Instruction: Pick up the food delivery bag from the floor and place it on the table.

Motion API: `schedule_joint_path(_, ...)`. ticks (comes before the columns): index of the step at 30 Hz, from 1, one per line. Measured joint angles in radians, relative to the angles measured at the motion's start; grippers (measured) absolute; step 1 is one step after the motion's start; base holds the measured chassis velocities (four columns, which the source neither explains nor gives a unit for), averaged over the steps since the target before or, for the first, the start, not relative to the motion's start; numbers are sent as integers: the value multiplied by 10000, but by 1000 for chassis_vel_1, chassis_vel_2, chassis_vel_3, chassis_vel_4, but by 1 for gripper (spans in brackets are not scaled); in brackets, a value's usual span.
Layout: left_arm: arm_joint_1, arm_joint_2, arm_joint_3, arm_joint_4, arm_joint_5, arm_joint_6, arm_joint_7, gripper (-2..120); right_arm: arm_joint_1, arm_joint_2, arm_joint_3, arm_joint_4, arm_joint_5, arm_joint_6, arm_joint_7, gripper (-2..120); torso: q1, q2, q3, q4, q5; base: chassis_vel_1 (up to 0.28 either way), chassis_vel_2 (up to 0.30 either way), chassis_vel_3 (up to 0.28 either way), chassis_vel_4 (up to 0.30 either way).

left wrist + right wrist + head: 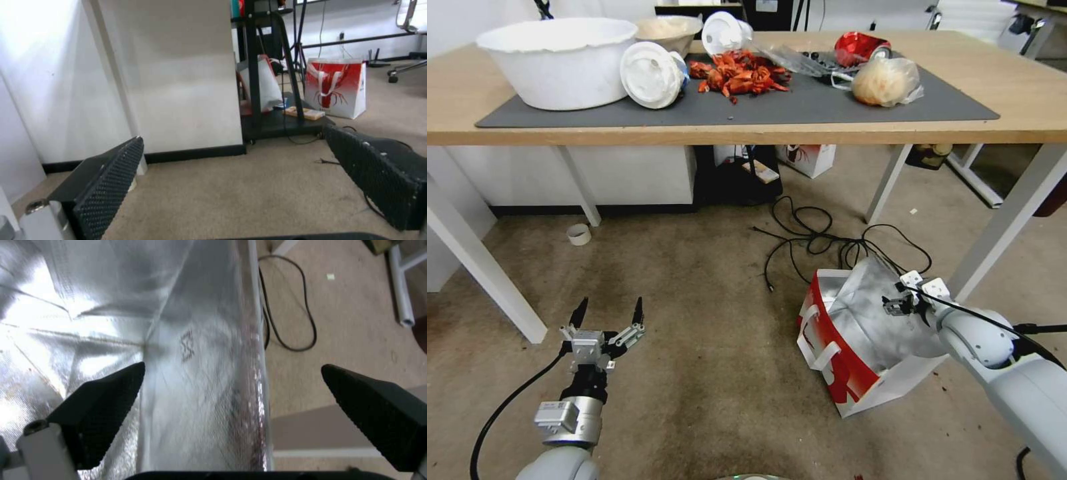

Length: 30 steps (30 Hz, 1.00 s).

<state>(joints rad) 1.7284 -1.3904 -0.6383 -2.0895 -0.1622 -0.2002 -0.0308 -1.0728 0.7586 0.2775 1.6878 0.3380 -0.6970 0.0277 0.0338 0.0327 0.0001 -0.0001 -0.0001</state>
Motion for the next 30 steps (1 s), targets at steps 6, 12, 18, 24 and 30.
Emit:
schedule_joint_path(6, -34, -19, 29, 0, 10, 0, -14, 100, -45, -38, 27, -99, 143, -144, -129, 100, 0, 1, 0, 0, 0, 0, 0, 0, 0)
schedule_joint_path(12, 1, -18, 45, 6, 12, 0, -28, 100, -131, -33, 95, -88, 852, -383, 212, 89, 0, 2, -1, 1, 1, 0, 0, 0, 0)
schedule_joint_path(18, 6, -10, 43, 7, 19, 0, -27, 100, -333, -51, 275, 15, 924, -384, 298, 74, 0, 2, -1, 0, 0, 0, 0, 0, 0)
schedule_joint_path(24, 0, 24, 43, 46, -10, 0, -25, 100, -447, -47, 360, 2, 979, -412, 401, 59, 0, 2, -1, 0, 2, 0, 0, 0, 0)
schedule_joint_path(30, -39, 69, 58, 51, -154, 40, -1, 100, -448, -9, 356, -16, 1069, -412, 492, 36, 0, 3, -1, 1, 1, 0, 0, 0, 0)
